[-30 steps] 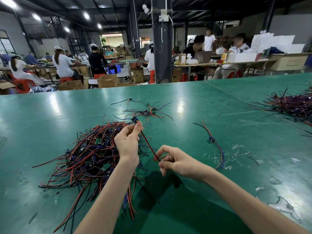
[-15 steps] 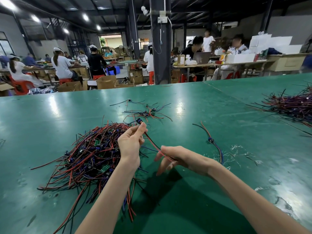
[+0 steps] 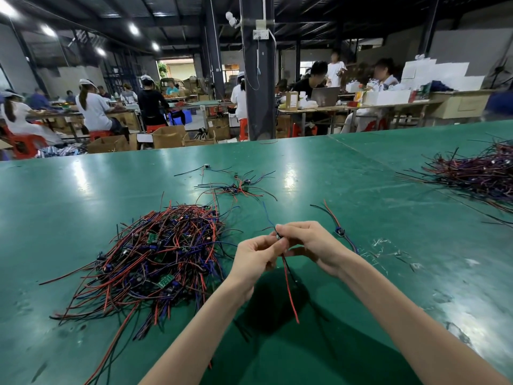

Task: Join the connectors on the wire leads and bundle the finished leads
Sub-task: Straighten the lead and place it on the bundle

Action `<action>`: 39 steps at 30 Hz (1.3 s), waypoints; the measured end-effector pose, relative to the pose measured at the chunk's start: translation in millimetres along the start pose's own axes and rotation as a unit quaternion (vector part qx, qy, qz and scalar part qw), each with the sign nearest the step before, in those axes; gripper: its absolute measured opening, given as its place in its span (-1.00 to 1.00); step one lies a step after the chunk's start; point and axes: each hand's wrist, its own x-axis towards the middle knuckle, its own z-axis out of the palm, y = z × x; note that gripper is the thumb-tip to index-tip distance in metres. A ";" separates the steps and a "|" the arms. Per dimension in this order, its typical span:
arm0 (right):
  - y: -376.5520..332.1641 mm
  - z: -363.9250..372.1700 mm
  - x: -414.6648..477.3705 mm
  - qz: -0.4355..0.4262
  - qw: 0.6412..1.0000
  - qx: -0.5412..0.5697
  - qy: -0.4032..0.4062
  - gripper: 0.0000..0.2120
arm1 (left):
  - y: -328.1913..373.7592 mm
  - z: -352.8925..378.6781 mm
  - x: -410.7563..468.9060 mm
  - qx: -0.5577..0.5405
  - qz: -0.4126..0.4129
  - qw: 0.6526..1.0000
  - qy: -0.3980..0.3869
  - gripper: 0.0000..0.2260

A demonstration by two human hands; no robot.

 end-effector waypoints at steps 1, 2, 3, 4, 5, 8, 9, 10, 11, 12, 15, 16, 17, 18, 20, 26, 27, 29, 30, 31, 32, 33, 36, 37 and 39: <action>-1.1 0.5 0.9 -0.005 1.000 0.004 0.013 -0.82 | -1.1 1.1 -0.9 -0.002 -0.010 1.000 -0.013 -0.90; -2.2 -0.7 2.3 -0.012 0.999 0.013 0.032 -0.83 | -2.2 1.9 -2.0 0.002 -0.021 0.999 -0.029 -0.91; -4.3 -4.1 3.6 -0.017 0.998 0.026 0.053 -0.83 | -3.2 3.0 -3.0 0.008 -0.032 0.998 -0.044 -0.91; -7.0 -9.9 4.5 -0.021 0.996 0.043 0.073 -0.83 | -4.2 3.8 -3.7 0.016 -0.043 0.997 -0.055 -0.90; -10.0 -17.9 5.6 -0.026 0.994 0.062 0.091 -0.83 | -5.0 4.5 -4.0 0.021 -0.052 0.997 -0.062 -0.91; -12.0 -48.5 10.4 -0.033 0.985 0.087 0.146 -0.82 | -6.0 5.2 -5.2 0.023 -0.071 0.994 -0.083 -0.93; -9.0 -59.1 12.6 -0.030 0.982 0.067 0.172 -0.82 | -6.2 5.2 -5.4 0.027 -0.072 0.993 -0.087 -0.92; -4.1 -70.2 15.4 -0.023 0.978 0.024 0.205 -0.83 | -6.9 4.9 -5.4 0.030 -0.071 0.993 -0.090 -0.91; 2.1 -80.9 18.5 -0.015 0.970 -0.038 0.241 -0.83 | -7.5 4.9 -5.3 0.030 -0.069 0.993 -0.090 -0.89; 9.0 -91.2 21.3 -0.005 0.955 -0.108 0.278 -0.83 | -8.0 5.0 -5.3 0.030 -0.067 0.993 -0.087 -0.88; 26.5 -116.0 24.0 0.057 0.881 -0.303 0.359 -0.80 | -8.7 6.0 -5.4 0.034 -0.064 0.994 -0.076 -0.87; 30.6 -119.8 23.5 0.076 0.864 -0.333 0.369 -0.79 | -8.7 6.1 -5.5 0.034 -0.064 0.995 -0.073 -0.87; 33.9 -121.9 23.1 0.091 0.856 -0.346 0.372 -0.80 | -8.5 6.2 -5.7 0.035 -0.065 0.995 -0.073 -0.88; 36.1 -122.9 23.3 0.102 0.854 -0.349 0.371 -0.82 | -8.4 6.3 -5.8 0.036 -0.065 0.995 -0.073 -0.89; 38.1 -122.1 23.4 0.116 0.858 -0.347 0.359 -0.85 | -8.1 6.6 -6.2 0.040 -0.064 0.994 -0.073 -0.89; 38.4 -118.1 22.4 0.104 0.846 -0.385 0.354 -0.82 | -7.1 6.8 -7.3 0.052 -0.061 0.994 -0.076 -0.89; 38.0 -117.0 22.0 0.106 0.844 -0.390 0.352 -0.75 | -6.9 6.9 -7.6 0.053 -0.061 0.994 -0.076 -0.89; 36.3 -115.4 21.2 0.107 0.848 -0.392 0.339 -0.62 | -6.6 7.0 -7.8 0.057 -0.061 0.994 -0.076 -0.88; 34.8 -114.9 20.5 0.108 0.853 -0.391 0.328 -0.58 | -6.4 6.9 -8.2 0.061 -0.061 0.993 -0.076 -0.88; 33.3 -114.6 19.6 0.112 0.858 -0.389 0.315 -0.57 | -6.5 7.0 -8.4 0.063 -0.061 0.993 -0.076 -0.88; 32.3 -114.4 18.4 0.117 0.863 -0.389 0.299 -0.57 | -6.5 7.0 -8.5 0.066 -0.061 0.993 -0.076 -0.87; 31.7 -114.4 17.4 0.122 0.867 -0.389 0.286 -0.58 | -6.6 7.1 -8.6 0.069 -0.061 0.993 -0.076 -0.87; 30.7 -113.9 16.5 0.116 0.868 -0.396 0.274 -0.62 | -6.6 6.8 -8.0 0.075 -0.061 0.992 -0.076 -0.88; 30.4 -113.0 16.7 0.111 0.869 -0.400 0.270 -0.62 | -6.6 6.8 -8.1 0.076 -0.061 0.992 -0.077 -0.87; 30.2 -110.8 16.9 0.097 0.867 -0.415 0.258 -0.61 | -6.3 7.3 -8.5 0.074 -0.064 0.992 -0.079 -0.87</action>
